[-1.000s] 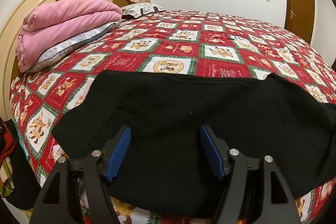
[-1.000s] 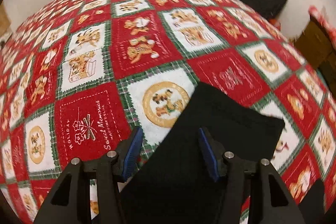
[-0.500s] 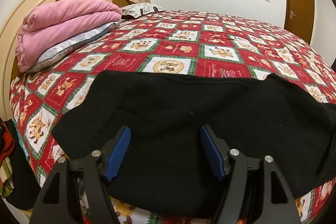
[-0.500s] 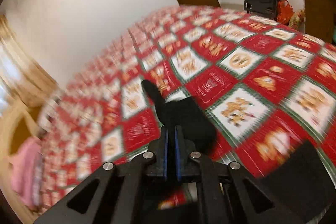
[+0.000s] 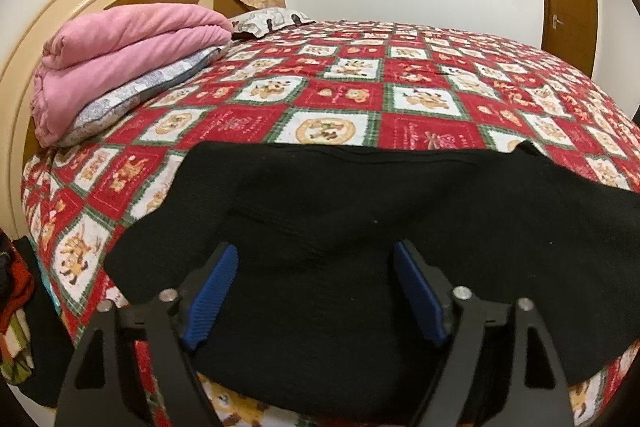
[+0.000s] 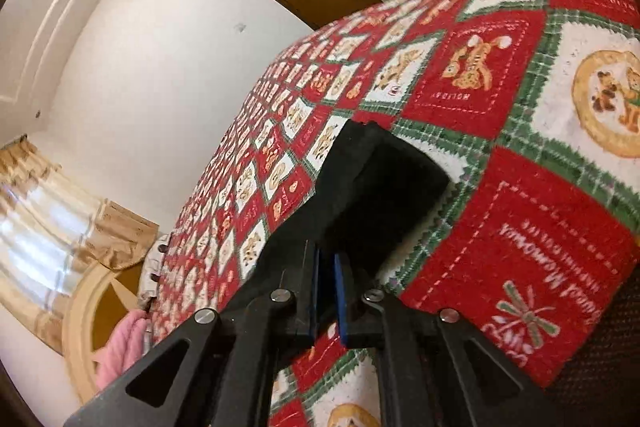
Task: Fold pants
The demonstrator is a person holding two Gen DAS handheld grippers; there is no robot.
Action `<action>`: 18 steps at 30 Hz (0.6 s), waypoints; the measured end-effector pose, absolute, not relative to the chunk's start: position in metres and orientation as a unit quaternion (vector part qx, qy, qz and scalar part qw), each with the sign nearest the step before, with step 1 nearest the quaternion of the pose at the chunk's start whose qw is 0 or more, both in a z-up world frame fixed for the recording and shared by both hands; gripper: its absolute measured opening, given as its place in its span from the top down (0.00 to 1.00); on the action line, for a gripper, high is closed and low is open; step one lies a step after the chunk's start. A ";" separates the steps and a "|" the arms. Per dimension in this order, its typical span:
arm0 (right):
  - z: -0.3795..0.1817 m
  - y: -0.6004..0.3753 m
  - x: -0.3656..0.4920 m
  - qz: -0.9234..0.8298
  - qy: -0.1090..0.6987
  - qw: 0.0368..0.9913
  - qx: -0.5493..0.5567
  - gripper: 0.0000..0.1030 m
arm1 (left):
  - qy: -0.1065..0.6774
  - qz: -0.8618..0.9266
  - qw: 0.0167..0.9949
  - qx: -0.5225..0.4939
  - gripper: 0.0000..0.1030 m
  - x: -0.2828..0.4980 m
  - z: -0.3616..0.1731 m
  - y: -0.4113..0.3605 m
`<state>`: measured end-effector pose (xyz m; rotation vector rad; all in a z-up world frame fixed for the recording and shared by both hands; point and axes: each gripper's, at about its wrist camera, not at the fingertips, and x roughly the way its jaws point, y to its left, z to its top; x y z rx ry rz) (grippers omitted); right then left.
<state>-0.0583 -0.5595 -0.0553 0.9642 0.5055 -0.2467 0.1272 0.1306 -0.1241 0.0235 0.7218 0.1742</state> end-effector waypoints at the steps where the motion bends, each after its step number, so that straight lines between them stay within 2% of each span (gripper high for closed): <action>1: -0.053 -0.566 -0.061 -0.125 0.237 0.841 0.470 0.90 | 0.353 0.083 0.932 0.010 0.18 0.127 -0.124 0.132; 5: -0.032 -0.578 -0.092 -0.214 0.206 0.841 0.452 0.90 | 0.357 0.080 0.931 0.010 0.18 0.127 -0.121 0.133; 8: -0.004 -0.562 -0.095 -0.266 0.207 0.870 0.359 0.90 | 0.349 0.082 0.933 0.018 0.18 0.122 -0.109 0.124; 11: 0.015 -0.521 -0.064 -0.198 0.223 0.912 0.281 0.90 | 0.322 0.048 0.945 0.025 0.18 0.115 -0.088 0.100; 14: 0.016 -0.463 -0.004 -0.110 0.272 0.933 0.208 0.90 | 0.308 -0.009 0.951 0.040 0.18 0.112 -0.071 0.061; 18: -0.007 -0.409 0.062 -0.035 0.322 0.926 0.194 0.90 | 0.315 -0.105 0.942 0.052 0.18 0.109 -0.069 -0.003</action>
